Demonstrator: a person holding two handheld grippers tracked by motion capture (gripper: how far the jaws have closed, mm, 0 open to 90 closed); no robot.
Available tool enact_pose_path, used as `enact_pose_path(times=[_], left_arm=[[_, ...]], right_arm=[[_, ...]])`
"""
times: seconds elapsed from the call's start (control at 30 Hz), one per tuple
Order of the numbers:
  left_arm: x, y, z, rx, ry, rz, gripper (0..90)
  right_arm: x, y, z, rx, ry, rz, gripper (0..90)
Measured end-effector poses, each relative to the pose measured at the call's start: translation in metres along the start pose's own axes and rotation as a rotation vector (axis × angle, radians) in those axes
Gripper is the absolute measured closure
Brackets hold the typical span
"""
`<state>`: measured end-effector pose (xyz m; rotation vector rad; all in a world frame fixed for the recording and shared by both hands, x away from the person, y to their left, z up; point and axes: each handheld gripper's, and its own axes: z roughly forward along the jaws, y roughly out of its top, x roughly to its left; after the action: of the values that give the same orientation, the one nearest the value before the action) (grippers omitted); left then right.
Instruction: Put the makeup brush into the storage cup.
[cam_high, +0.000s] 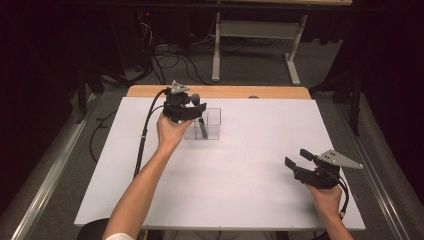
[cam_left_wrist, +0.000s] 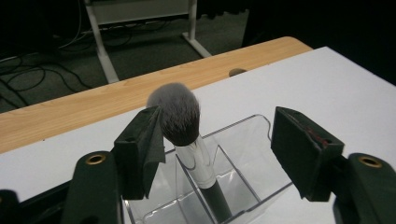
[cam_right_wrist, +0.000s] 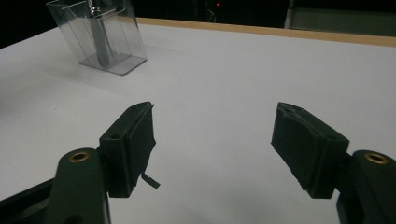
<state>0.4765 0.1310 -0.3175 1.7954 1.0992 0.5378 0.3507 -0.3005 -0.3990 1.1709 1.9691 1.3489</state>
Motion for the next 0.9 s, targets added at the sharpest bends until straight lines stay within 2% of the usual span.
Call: enact_pose_path(times=[0.2,0.53,0.67,0.9], left_arm=[[0.001,-0.001,-0.015,-0.017,-0.004,0.020,31.7],[0.007,-0.004,-0.033,-0.054,-0.024,-0.007,30.0],[0.009,-0.005,-0.040,-0.072,-0.045,-0.028,30.8],[0.008,-0.008,-0.048,-0.085,-0.057,-0.022,31.8]], right_arm=[[0.000,0.000,0.000,-0.003,-0.003,0.001,31.6],[0.001,0.001,0.000,-0.006,-0.006,-0.004,31.8],[0.001,0.000,0.000,-0.006,-0.005,-0.004,31.7],[0.001,0.000,0.000,-0.005,-0.009,-0.001,31.8]])
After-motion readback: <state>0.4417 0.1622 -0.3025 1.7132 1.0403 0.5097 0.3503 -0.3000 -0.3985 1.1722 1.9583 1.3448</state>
